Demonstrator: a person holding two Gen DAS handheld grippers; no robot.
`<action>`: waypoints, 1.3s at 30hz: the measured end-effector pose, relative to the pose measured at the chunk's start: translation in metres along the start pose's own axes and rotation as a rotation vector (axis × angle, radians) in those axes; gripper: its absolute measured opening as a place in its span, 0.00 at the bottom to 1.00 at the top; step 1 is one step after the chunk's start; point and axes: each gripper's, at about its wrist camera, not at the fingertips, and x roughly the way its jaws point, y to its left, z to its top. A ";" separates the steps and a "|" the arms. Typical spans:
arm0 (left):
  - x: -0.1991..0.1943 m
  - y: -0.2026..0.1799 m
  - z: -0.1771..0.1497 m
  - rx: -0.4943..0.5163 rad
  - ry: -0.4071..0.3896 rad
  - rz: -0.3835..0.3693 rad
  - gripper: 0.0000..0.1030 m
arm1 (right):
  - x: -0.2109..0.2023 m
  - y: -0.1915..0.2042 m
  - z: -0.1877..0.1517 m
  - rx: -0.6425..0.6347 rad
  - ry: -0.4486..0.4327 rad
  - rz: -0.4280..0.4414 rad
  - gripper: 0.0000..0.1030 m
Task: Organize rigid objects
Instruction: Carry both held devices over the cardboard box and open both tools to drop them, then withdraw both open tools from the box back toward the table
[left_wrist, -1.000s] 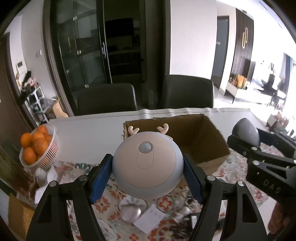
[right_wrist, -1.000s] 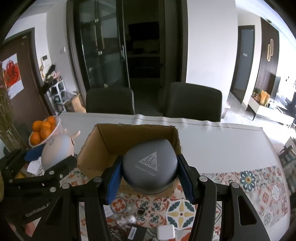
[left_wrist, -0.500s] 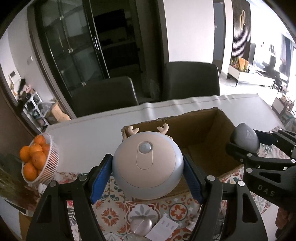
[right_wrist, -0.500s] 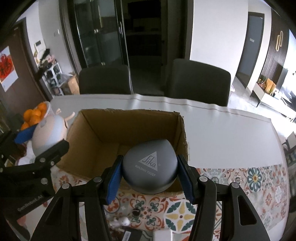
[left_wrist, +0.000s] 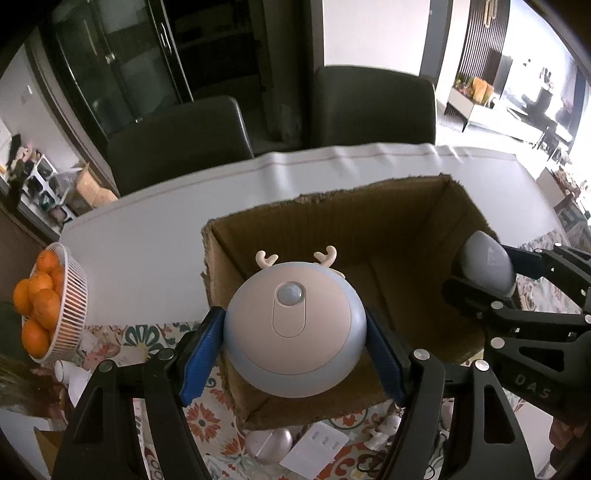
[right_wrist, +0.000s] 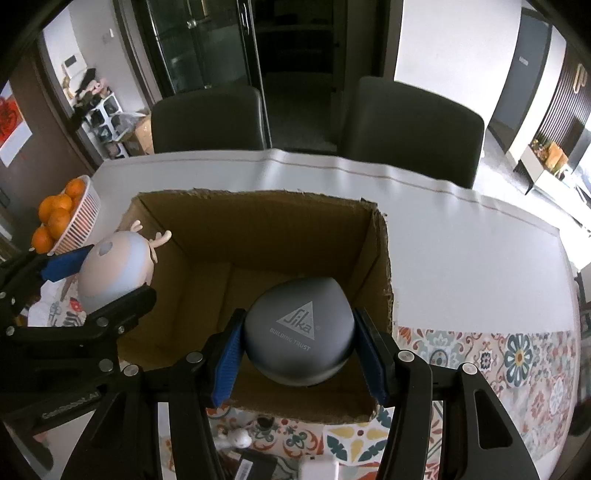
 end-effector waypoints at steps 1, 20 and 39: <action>0.003 0.000 0.000 0.002 0.018 0.002 0.72 | 0.002 -0.001 0.001 0.002 0.008 0.001 0.55; -0.019 -0.001 -0.003 -0.004 -0.038 0.075 0.85 | -0.006 -0.004 -0.003 0.027 0.004 -0.006 0.58; -0.101 0.008 -0.061 -0.019 -0.246 0.106 0.85 | -0.087 0.028 -0.048 0.034 -0.231 -0.037 0.58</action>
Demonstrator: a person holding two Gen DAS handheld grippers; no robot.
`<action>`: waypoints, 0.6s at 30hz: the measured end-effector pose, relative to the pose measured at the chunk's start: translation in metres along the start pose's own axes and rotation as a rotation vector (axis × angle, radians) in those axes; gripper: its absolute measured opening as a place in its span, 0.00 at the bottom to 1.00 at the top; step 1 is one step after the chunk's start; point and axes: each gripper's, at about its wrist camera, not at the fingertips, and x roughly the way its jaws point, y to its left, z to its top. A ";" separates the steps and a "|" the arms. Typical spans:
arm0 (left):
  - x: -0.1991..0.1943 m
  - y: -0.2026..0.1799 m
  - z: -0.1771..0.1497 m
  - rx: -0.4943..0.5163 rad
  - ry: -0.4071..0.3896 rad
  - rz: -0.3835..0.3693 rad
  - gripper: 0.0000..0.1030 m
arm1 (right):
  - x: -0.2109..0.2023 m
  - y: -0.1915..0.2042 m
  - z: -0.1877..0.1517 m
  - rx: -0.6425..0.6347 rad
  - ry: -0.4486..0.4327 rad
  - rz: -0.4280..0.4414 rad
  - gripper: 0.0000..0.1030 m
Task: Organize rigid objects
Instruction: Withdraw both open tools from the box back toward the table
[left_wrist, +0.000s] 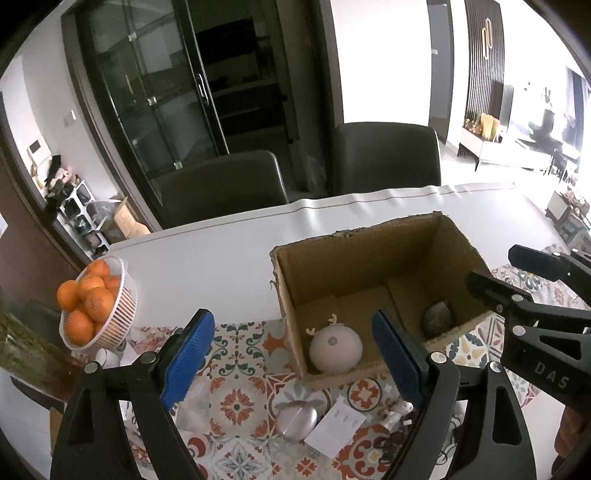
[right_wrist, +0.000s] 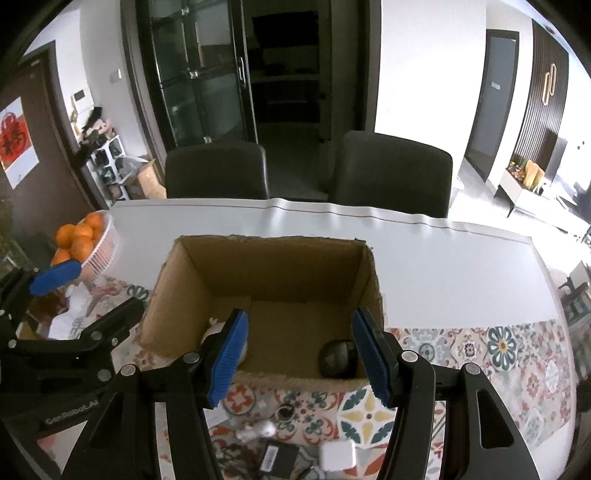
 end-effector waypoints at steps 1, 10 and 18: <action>-0.005 0.000 -0.003 -0.001 -0.011 0.000 0.85 | -0.004 0.001 -0.003 0.001 -0.008 0.003 0.58; -0.036 -0.012 -0.034 0.008 -0.077 0.000 0.85 | -0.033 0.002 -0.036 0.008 -0.054 0.004 0.58; -0.052 -0.036 -0.067 0.015 -0.096 -0.021 0.85 | -0.058 -0.009 -0.078 0.015 -0.086 -0.030 0.58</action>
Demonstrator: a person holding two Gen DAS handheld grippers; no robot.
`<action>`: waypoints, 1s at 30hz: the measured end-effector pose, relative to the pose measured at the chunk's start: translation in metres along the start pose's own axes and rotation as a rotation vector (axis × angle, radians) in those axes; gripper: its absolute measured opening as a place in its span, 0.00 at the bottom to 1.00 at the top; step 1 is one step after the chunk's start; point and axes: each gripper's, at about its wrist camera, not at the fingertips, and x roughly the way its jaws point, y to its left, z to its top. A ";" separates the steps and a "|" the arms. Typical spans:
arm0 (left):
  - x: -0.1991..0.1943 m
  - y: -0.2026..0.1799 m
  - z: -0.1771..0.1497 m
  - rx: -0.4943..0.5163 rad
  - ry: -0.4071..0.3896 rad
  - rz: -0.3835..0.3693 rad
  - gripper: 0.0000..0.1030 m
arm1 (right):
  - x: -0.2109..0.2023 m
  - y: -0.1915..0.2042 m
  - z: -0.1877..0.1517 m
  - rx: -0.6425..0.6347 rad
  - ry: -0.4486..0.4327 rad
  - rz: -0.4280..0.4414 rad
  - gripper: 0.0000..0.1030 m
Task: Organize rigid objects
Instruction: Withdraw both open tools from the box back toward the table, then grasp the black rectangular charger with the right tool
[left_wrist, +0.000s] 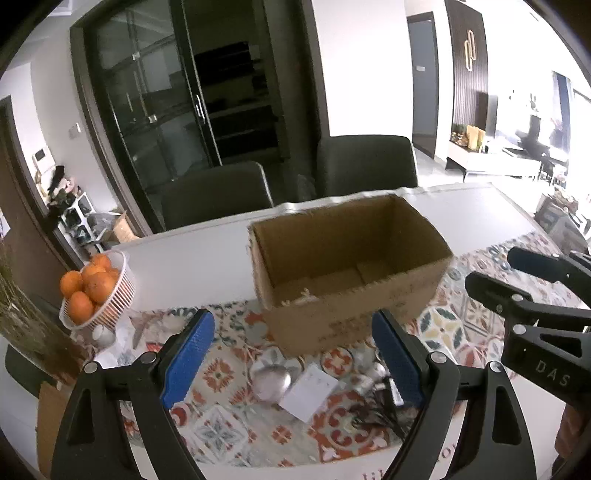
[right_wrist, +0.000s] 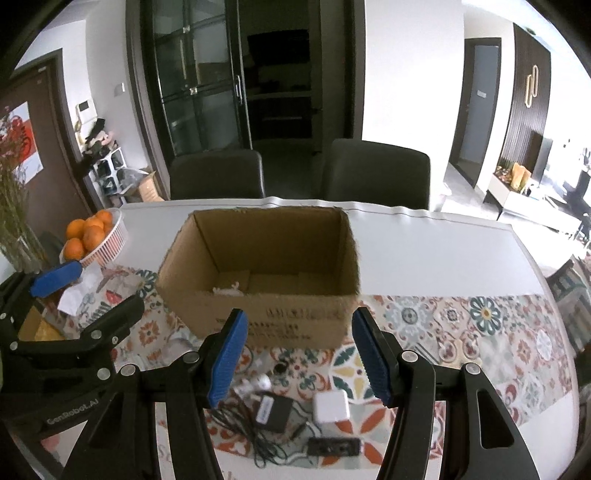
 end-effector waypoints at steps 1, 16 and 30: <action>-0.002 -0.004 -0.005 -0.002 -0.002 -0.006 0.85 | -0.004 -0.001 -0.005 -0.001 -0.006 -0.008 0.58; -0.016 -0.041 -0.061 0.016 0.019 -0.072 0.85 | -0.027 -0.018 -0.072 0.018 -0.008 -0.030 0.64; -0.009 -0.059 -0.086 0.044 -0.002 -0.104 0.81 | -0.004 -0.034 -0.126 0.107 0.123 -0.028 0.64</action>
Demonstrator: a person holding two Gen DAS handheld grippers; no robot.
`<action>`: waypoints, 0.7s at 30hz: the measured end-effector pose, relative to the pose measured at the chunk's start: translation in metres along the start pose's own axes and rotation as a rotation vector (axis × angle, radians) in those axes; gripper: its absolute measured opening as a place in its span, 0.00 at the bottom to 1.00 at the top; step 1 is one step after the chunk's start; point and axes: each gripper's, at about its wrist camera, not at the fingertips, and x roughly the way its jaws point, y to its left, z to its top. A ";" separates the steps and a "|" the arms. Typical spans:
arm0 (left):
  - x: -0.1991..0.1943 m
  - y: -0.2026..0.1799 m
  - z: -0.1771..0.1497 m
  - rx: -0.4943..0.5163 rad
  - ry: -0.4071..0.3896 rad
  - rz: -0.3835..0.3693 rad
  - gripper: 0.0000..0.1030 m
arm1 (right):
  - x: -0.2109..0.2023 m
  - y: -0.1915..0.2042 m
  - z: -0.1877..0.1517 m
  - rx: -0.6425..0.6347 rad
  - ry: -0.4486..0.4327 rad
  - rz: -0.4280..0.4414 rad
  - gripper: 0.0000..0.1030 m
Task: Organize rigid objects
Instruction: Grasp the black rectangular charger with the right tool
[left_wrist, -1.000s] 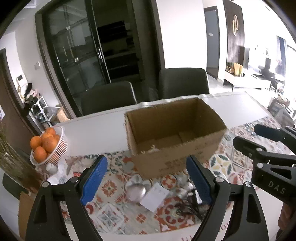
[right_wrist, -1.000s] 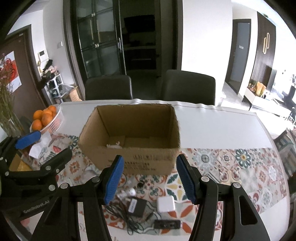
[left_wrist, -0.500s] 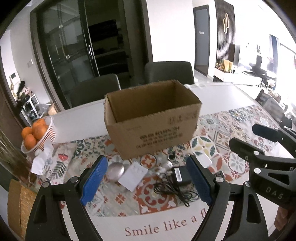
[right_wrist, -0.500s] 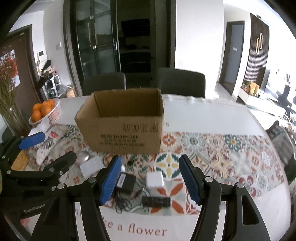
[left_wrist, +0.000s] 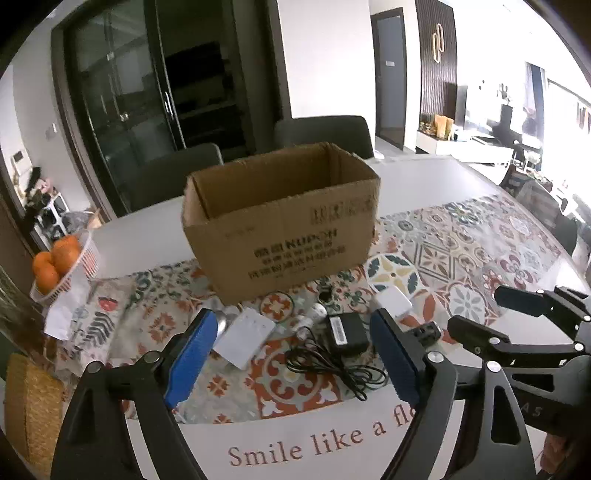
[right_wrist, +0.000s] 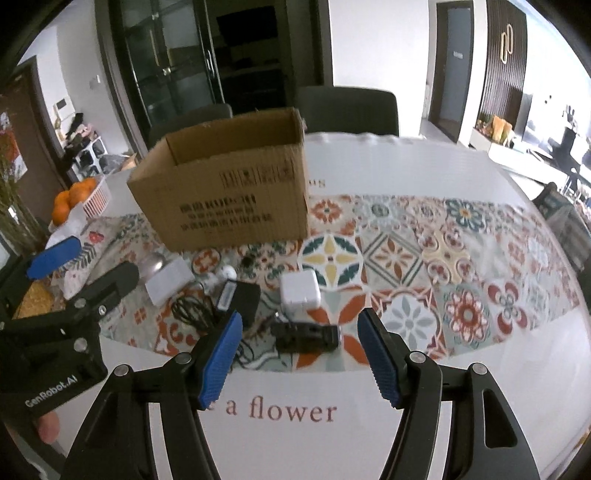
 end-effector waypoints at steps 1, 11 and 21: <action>0.002 -0.001 -0.003 -0.004 0.000 -0.009 0.80 | 0.002 -0.001 -0.003 0.004 0.006 -0.001 0.64; 0.020 -0.012 -0.025 0.040 -0.020 -0.087 0.80 | 0.028 -0.006 -0.031 0.024 0.035 0.020 0.64; 0.045 -0.022 -0.030 0.089 -0.018 -0.143 0.79 | 0.048 -0.004 -0.046 -0.024 -0.015 0.029 0.70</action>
